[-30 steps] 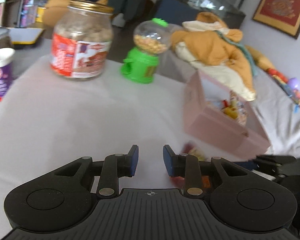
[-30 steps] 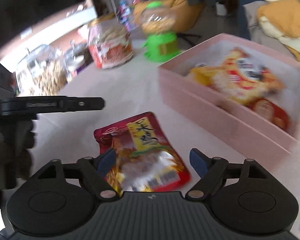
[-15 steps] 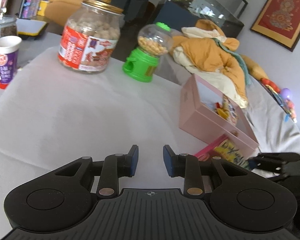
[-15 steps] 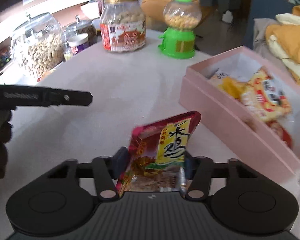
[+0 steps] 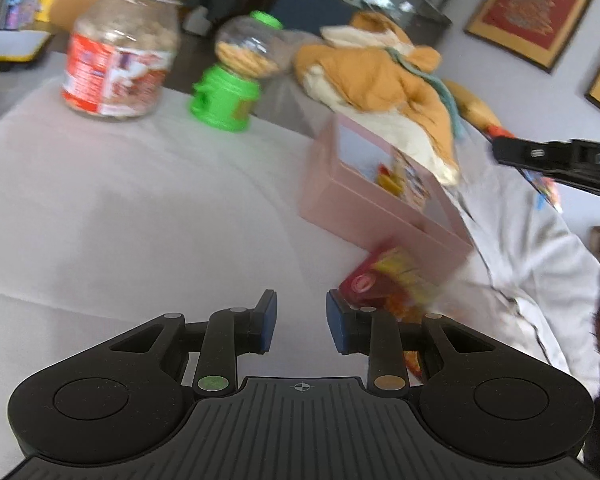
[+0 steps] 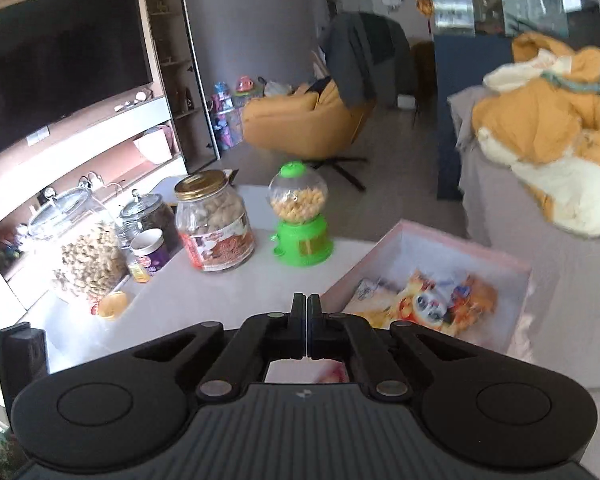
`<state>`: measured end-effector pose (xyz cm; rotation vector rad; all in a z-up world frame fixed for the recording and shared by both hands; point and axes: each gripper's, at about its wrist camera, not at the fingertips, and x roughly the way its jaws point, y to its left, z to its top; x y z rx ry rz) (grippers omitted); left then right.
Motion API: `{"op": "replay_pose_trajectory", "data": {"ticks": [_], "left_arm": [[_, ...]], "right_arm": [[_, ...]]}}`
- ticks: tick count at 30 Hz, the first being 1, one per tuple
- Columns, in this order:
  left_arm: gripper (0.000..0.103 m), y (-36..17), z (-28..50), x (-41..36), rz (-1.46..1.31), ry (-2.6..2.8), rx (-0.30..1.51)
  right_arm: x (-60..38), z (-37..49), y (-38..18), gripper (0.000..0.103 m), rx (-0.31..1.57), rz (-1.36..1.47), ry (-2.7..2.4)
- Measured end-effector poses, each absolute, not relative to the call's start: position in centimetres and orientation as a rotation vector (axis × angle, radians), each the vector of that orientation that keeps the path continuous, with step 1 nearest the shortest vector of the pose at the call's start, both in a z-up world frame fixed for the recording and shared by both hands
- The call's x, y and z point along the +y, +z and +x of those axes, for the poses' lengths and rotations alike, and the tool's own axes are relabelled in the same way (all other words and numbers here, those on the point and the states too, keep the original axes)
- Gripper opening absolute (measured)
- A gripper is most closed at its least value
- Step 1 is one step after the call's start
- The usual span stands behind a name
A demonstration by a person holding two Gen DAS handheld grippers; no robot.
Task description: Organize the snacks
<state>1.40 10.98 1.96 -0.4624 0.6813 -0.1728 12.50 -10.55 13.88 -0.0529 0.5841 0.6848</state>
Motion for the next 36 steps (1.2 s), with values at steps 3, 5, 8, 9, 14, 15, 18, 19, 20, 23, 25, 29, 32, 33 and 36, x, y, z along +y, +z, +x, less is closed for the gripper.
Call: {"op": "replay_pose_trajectory", "data": {"ticks": [3,5,8,9,14,15,18,19,20,23,25,29,32,33,36], "left_arm": [[0.032,1.6,1.8,9.8,-0.431,-0.192,0.708],[0.032,1.3,2.2,9.1,-0.428,-0.196,0.722],[0.032,0.9,2.9,8.4,-0.416,-0.188,0.744],[0.032,0.9,3.0,8.3,-0.411,-0.184,0.749],[0.032,0.9,3.0,7.8,-0.381,-0.158,0.75],[0.032,0.9,3.0,7.8,-0.381,-0.156,0.753],[0.032,0.7,3.0,7.7,-0.379,-0.149,0.761],[0.032,0.7,3.0,7.7,-0.379,-0.148,0.76],[0.032,0.7,3.0,7.6,-0.381,-0.147,0.759],[0.032,0.7,3.0,7.6,-0.391,-0.143,0.756],[0.032,0.9,2.7,7.6,-0.394,-0.136,0.748],[0.032,1.4,1.7,8.2,-0.39,-0.119,0.733],[0.032,1.4,1.4,8.5,-0.389,-0.114,0.732],[0.032,1.4,1.4,8.4,-0.391,-0.116,0.733],[0.032,1.3,1.6,8.0,-0.398,-0.139,0.732]], "right_arm": [[-10.3,12.6,12.3,0.071,0.624,-0.141,0.679],[-10.6,12.5,10.2,0.092,0.659,-0.168,0.668],[-11.0,11.9,6.7,0.092,0.693,-0.225,0.637],[-11.0,11.8,5.4,0.092,0.704,-0.247,0.639],[-9.9,12.4,0.2,0.093,0.786,-0.346,0.672],[-9.8,12.5,-0.5,0.101,0.791,-0.358,0.672],[-10.6,13.6,-1.4,0.103,0.799,-0.251,0.676],[-11.0,14.0,-1.4,0.103,0.798,-0.205,0.671],[-11.1,14.1,-1.3,0.103,0.806,-0.19,0.666],[-9.9,13.5,-1.3,0.103,0.818,-0.225,0.644],[-8.0,13.4,-1.3,0.103,0.826,-0.287,0.665],[-7.0,13.8,-1.2,0.103,0.841,-0.281,0.665],[-7.9,13.0,-0.6,0.079,0.842,-0.282,0.665],[-8.2,12.6,-0.1,0.069,0.843,-0.283,0.665],[-9.5,11.3,1.2,0.062,0.857,-0.245,0.674]]}}
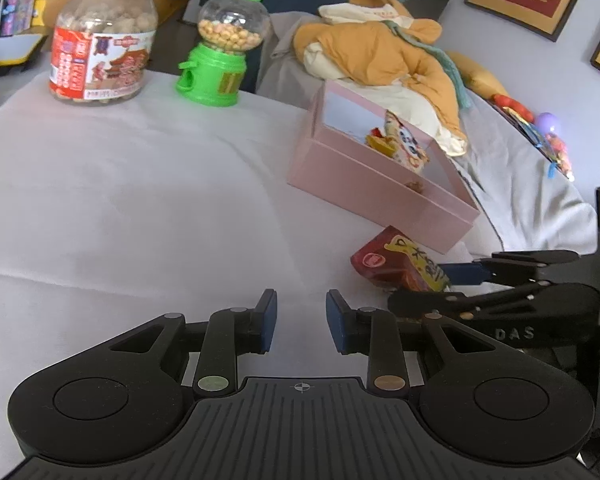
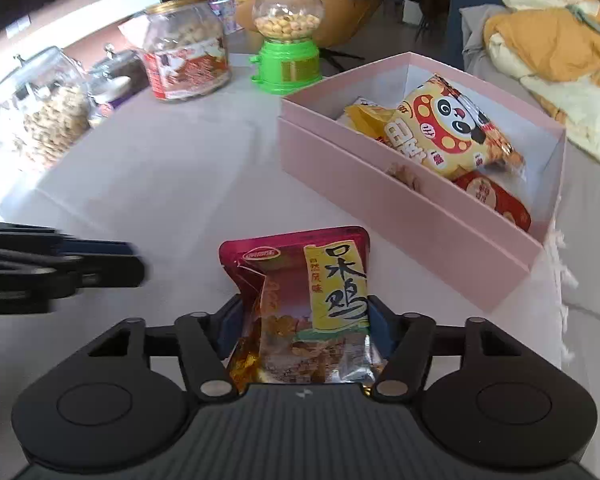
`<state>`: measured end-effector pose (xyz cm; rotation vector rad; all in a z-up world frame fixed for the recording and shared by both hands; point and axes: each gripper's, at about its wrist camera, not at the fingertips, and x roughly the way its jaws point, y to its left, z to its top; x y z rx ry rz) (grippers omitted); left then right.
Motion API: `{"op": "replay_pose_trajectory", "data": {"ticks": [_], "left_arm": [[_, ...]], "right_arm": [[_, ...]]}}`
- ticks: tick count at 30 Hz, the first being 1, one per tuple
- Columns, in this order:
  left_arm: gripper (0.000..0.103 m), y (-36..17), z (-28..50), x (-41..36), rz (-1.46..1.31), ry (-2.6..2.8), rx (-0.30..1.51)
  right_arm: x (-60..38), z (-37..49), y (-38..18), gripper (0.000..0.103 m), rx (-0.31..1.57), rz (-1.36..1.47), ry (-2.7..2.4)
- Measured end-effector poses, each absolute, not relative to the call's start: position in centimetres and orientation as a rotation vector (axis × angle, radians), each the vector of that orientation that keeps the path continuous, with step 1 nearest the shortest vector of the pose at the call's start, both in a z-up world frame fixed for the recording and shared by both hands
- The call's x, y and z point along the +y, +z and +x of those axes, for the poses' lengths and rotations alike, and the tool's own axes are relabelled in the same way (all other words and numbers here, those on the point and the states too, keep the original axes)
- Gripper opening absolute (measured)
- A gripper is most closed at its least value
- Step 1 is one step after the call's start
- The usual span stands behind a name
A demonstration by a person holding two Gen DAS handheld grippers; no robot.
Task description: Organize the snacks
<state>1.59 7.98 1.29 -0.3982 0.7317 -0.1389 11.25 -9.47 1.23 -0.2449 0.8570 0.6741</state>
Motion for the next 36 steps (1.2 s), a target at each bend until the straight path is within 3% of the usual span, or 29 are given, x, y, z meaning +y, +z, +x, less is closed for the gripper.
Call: {"op": "replay_pose_trajectory", "data": {"ticks": [6,11,12,13,15,16,21,31,36], "left_arm": [[0.032,1.6,1.4,7.3,-0.368,-0.158,0.736],[0.032,2.0,1.8,6.9,-0.357,-0.157,0.727],[0.032,2.1,1.9,6.8,-0.356,-0.156,0.725],[0.032,2.1,2.0,6.8,-0.354,-0.152,0.723],[0.032,2.0,2.1,6.8,-0.344,-0.144,0.73],[0.032,1.9,2.0,6.9,-0.337,-0.137,0.734],[0.032,0.8,0.6,6.6,-0.276,-0.097,0.723],[0.037,0.2,-0.5,3.0,-0.169,-0.036,0.654],[0.039,-0.1,-0.1,1.4,-0.092,-0.004,0.627]], "right_arm": [[-10.9,9.1,3.2,0.059,0.806,-0.212,0.644],[-13.1,9.9,10.2,0.059,0.597,-0.114,0.582],[-13.3,10.9,11.7,0.063,0.558,-0.09,0.553],[-13.3,12.3,13.1,0.079,0.52,-0.064,0.514],[-12.8,14.9,14.4,0.1,0.45,-0.068,0.471],[-12.3,16.2,14.6,0.1,0.433,-0.093,0.444],[-11.6,18.8,11.8,0.1,0.558,-0.134,0.418],[-13.6,7.6,1.9,0.1,0.704,-0.091,0.412],[-13.4,5.9,-1.7,0.103,0.761,-0.063,0.313]]}}
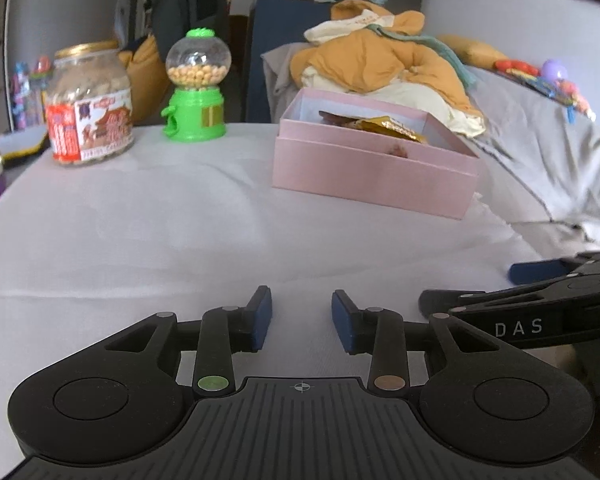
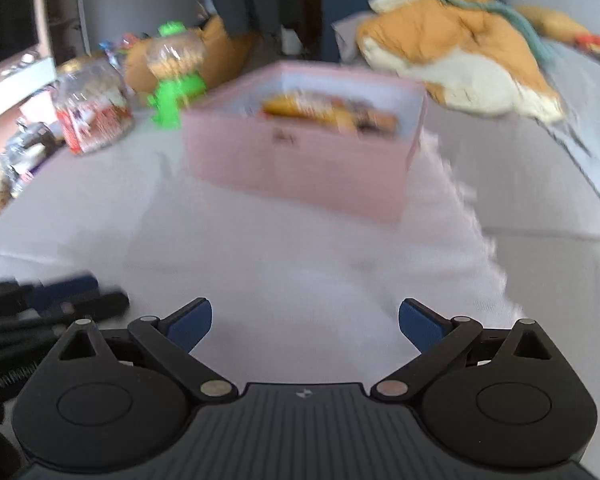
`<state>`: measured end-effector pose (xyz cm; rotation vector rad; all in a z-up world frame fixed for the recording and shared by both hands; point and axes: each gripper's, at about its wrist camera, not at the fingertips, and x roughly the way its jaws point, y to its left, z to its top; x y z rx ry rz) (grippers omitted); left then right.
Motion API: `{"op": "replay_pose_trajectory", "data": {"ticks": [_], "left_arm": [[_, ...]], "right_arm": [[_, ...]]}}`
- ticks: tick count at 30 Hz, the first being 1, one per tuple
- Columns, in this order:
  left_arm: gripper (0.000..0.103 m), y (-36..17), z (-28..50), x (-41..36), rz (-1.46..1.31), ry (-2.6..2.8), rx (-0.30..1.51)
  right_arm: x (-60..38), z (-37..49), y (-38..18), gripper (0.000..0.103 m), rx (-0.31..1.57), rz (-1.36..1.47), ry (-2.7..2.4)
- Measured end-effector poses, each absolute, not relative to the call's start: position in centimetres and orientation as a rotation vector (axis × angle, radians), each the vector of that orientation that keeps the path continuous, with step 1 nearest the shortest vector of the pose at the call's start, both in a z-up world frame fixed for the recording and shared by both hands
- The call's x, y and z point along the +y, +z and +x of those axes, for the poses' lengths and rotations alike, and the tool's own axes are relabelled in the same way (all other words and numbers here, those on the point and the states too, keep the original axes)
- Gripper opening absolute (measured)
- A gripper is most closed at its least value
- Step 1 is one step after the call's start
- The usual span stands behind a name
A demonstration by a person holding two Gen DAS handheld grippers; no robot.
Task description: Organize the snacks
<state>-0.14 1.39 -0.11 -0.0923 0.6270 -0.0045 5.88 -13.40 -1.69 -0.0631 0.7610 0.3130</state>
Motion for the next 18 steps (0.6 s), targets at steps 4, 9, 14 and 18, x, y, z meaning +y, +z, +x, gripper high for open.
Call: {"op": "replay_pose_trajectory", "data": {"ticks": [4,9,14,18], "left_arm": [[0.039,-0.2,0.0,1.8,-0.114,-0.009,0.623],[0.039,-0.2,-0.1,2.0,-0.138,-0.016,0.618],[0.039,-0.2,0.1,1.0,-0.072,0.005,0.626],[0.038,-0.3,0.3,0.2,-0.003,0.028,0.634]], "right_arm": [[-13.2,5.9,-2.0,0.103,0.751,-0.071,0.286],[-13.5,5.2,-2.7,0.103,0.696,-0.07,0.292],[-13.5,5.1,-2.9,0.103,0.662,-0.057,0.286],[-13.5,5.2,-2.9,0.103,0.662,-0.055,0.287]]}}
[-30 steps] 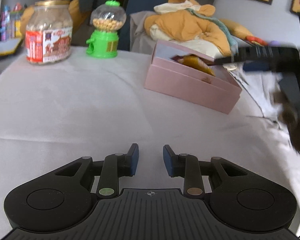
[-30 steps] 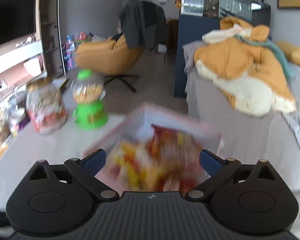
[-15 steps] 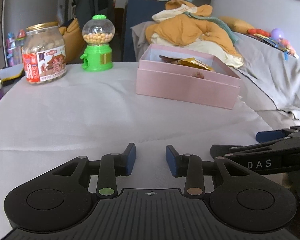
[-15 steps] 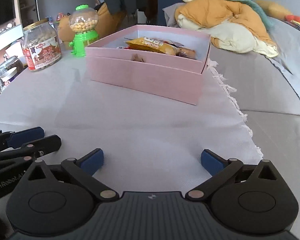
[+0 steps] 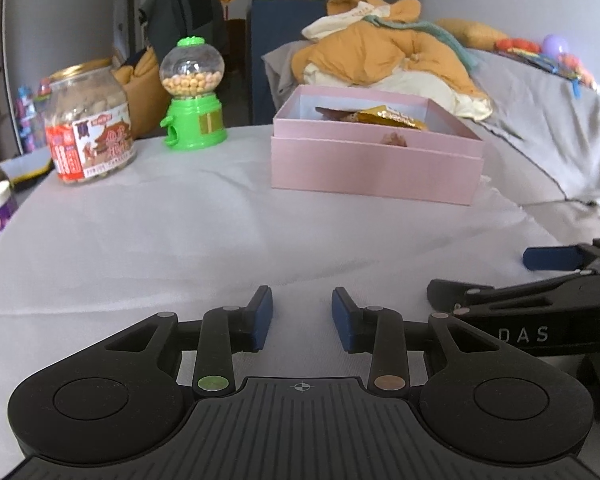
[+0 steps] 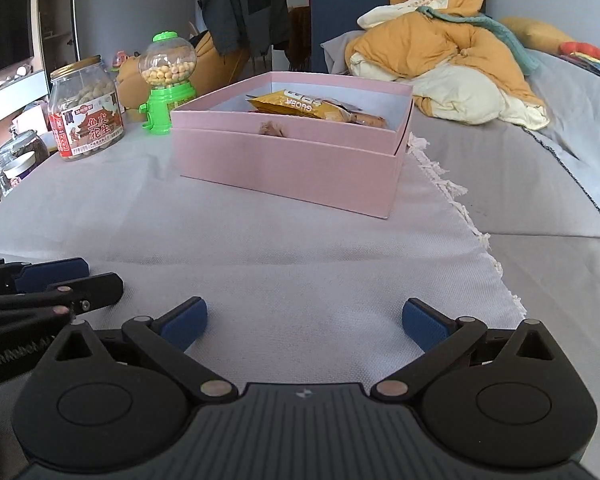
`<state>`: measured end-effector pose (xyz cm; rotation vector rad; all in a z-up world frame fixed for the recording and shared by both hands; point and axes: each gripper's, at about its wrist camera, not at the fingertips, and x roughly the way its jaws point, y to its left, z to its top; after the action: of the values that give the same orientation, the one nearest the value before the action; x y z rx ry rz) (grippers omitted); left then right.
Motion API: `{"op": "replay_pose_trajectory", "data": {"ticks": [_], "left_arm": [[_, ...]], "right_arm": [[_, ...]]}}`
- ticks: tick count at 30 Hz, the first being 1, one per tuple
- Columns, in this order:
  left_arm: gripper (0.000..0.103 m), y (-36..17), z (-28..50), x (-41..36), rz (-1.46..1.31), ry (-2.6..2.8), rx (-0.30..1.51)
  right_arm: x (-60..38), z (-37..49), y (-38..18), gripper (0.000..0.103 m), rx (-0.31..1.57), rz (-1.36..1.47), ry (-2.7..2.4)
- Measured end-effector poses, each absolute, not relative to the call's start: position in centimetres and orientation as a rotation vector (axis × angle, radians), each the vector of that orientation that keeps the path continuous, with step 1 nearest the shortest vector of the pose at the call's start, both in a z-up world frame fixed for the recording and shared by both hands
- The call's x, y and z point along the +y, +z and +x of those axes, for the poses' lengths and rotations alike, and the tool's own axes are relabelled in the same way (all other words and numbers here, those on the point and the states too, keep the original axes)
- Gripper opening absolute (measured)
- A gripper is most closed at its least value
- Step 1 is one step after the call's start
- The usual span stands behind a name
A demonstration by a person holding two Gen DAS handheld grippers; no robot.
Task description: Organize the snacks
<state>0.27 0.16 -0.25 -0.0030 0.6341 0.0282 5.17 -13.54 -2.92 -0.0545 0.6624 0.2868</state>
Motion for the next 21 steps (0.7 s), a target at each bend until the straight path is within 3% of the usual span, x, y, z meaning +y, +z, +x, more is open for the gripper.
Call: {"op": "replay_pose_trajectory", "data": {"ticks": [21], "left_arm": [[0.038,-0.3,0.11,0.64,-0.023,0.022,0.632]], "right_arm": [[-13.54,5.24,-2.97,0.103,0.663,-0.052,0.283]]}}
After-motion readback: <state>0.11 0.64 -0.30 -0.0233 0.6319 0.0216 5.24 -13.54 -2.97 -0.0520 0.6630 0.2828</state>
